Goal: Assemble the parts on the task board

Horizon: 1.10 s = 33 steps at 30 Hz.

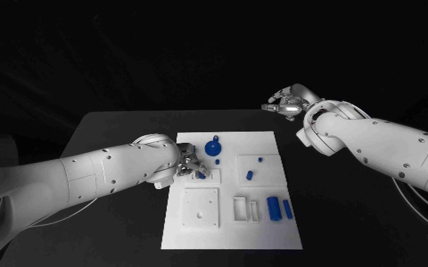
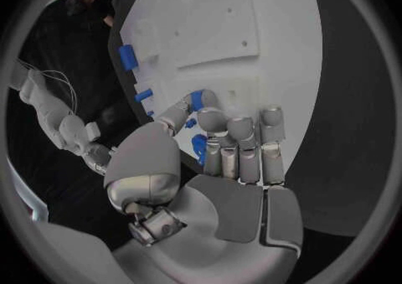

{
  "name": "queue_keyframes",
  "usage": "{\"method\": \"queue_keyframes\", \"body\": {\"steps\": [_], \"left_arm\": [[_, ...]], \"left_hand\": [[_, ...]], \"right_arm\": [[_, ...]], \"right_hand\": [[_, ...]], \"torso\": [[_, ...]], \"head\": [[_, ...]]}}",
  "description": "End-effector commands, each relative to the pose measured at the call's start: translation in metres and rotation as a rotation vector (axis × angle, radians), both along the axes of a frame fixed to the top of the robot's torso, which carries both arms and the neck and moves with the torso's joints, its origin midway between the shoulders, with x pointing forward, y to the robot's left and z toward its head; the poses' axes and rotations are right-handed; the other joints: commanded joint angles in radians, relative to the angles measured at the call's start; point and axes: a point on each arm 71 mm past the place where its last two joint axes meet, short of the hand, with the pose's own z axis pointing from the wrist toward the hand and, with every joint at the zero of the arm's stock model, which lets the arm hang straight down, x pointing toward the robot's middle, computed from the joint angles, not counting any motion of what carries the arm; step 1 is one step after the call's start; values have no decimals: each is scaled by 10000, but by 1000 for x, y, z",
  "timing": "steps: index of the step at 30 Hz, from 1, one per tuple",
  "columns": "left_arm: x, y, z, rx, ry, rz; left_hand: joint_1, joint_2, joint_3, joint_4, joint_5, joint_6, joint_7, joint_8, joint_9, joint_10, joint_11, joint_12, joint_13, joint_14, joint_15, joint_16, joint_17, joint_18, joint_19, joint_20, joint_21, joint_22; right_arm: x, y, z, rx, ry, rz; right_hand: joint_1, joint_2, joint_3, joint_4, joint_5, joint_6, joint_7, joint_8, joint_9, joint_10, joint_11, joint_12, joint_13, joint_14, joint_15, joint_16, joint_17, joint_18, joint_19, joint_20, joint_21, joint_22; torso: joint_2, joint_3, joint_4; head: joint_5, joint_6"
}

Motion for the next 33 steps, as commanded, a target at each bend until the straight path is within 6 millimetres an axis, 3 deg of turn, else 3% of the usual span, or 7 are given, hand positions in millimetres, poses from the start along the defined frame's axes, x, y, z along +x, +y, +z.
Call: {"method": "queue_keyframes", "body": {"steps": [1, 5, 20, 25, 27, 31, 33], "left_arm": [[0, -3, 1, -151, -50, -13], [0, -3, 1, -159, -53, -18], [0, -4, 1, -172, -66, -20], [0, -4, 1, -180, -66, -27], [0, -5, 1, -185, -67, -28], [-1, -5, 1, -174, -41, -45], [-1, -4, 1, -163, -33, -34]], "left_hand": [[-32, -121, 1, 123, -192, 69, 3, -48, 11, 13, -53, -1, 13, 42, -158, 39, -9, -4, 92, -1401, -52, 135], [-106, -230, -6, 254, -450, 70, 2, -49, 14, 12, -55, 2, 13, 42, -162, 43, -10, -2, 94, -1400, -59, 134], [18, -429, 76, 404, -455, 70, -2, -41, 34, 12, -62, 13, 19, 35, -178, 59, -9, 22, 104, -1410, -59, 143], [220, -239, 19, 218, 376, 64, 22, -38, 52, 10, -54, 23, 21, 23, -169, 74, -10, 4, 85, -1386, -37, 163], [285, -85, -43, 30, 1187, 64, 21, -38, 59, 6, -44, 28, 21, 20, -164, 81, -12, -3, 75, -1379, -24, 168], [310, 27, -88, -144, 1642, 74, 17, -39, 58, 9, -43, 33, 18, 23, -159, 84, -19, -5, 76, -1378, -17, 165], [474, 122, -53, -412, 2087, 80, 27, -40, 58, 11, -43, 35, 11, 25, -153, 89, -23, -8, 75, -1376, -8, 166]], "right_arm": [[0, 1, 0, -42, 11, 146], [0, 1, 0, -43, 11, 147], [0, 2, 0, -44, 11, 147], [0, 2, 0, -44, 12, 150], [0, 2, 0, -44, 13, 153], [0, 2, 0, -45, 15, 153], [0, 2, 0, -45, 15, 151]], "right_hand": [[-118, 12, -21, 17, 44, -28, 80, 48, -8, -86, 17, 48, -10, -49, -8, 8, -16, 1007, 18, -46, -52, 166], [-118, 12, -22, 18, 45, -28, 80, 48, -8, -86, 17, 49, -11, -49, -8, 8, -16, 1007, 18, -46, -52, 166], [-119, 10, -32, 27, 52, -30, 79, 48, -8, -86, 17, 54, -17, -49, -8, 9, -17, 1007, 19, -47, -52, 167], [-118, 10, -34, 29, 54, -33, 80, 47, -9, -86, 17, 56, -19, -49, -8, 9, -17, 1007, 19, -47, -52, 167], [-117, 11, -35, 30, 54, -34, 80, 47, -9, -86, 17, 56, -20, -49, -8, 9, -17, 1007, 19, -47, -52, 167], [-117, 10, -38, 32, 56, -35, 80, 46, -9, -86, 17, 58, -22, -48, -8, 9, -17, 1007, 19, -47, -52, 167], [-117, 10, -39, 33, 56, -36, 80, 46, -9, -86, 17, 58, -23, -48, -8, 9, -17, 1007, 19, -47, -52, 167]], "torso": [[0, -2, 3], [4, 1, -1], [1, -4, 0], [0, 5, -4], [1, 2, -2], [1, 1, 1], [2, 0, 0]], "head": [[-4, 4], [0, 0], [-8, 11], [-1, 20], [-3, 11], [-7, 21], [-3, 18]]}}
